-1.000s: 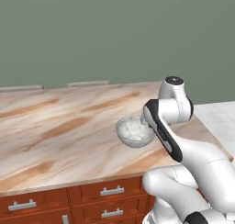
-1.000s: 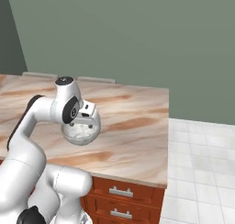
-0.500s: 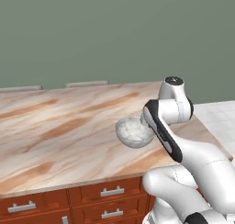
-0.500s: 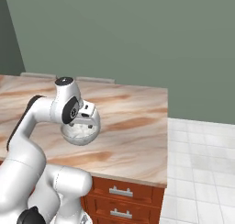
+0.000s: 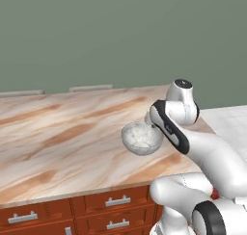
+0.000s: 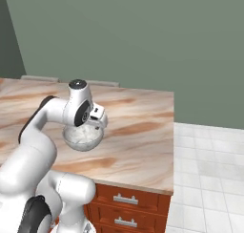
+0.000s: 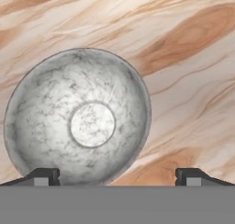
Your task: Pick the cup and bowl and place them in the sink. Then turn on the water.
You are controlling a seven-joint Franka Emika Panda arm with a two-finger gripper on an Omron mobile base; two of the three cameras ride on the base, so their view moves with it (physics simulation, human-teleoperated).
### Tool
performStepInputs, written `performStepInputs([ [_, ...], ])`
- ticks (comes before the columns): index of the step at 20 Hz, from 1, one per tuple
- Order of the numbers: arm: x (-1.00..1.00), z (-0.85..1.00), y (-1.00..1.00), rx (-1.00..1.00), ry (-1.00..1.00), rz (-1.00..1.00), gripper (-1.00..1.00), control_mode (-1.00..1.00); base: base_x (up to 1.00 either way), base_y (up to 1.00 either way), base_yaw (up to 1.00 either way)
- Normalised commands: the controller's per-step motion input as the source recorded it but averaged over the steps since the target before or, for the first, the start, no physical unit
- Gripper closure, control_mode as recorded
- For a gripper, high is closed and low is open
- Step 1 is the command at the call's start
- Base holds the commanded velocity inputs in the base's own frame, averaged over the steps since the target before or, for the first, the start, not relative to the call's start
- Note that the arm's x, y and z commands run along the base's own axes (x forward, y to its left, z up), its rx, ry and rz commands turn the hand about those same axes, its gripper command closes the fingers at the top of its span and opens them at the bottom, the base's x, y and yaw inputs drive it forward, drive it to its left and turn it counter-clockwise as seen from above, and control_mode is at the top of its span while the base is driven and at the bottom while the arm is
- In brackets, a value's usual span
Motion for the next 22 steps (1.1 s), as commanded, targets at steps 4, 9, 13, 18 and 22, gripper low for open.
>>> performStepInputs([
  [4, 0.38, 0.00, -0.08, 0.07, 0.00, -0.01, -1.00, -1.00, 0.00, 0.00, 0.00],
  [9, 0.17, -0.05, -0.22, 0.00, 0.00, 0.00, -1.00, -1.00, 0.00, 0.00, 0.00],
  [13, 0.08, -0.21, -0.10, 0.00, 0.00, 0.00, -1.00, -1.00, 0.00, 0.00, 0.00],
  [18, 0.04, -0.28, -0.04, 0.00, 0.01, 0.00, -1.00, -1.00, 0.00, 0.00, 0.00],
  [22, 0.02, -0.31, -0.10, 0.00, 0.00, 0.00, -1.00, -1.00, 0.00, 0.00, 0.00],
])
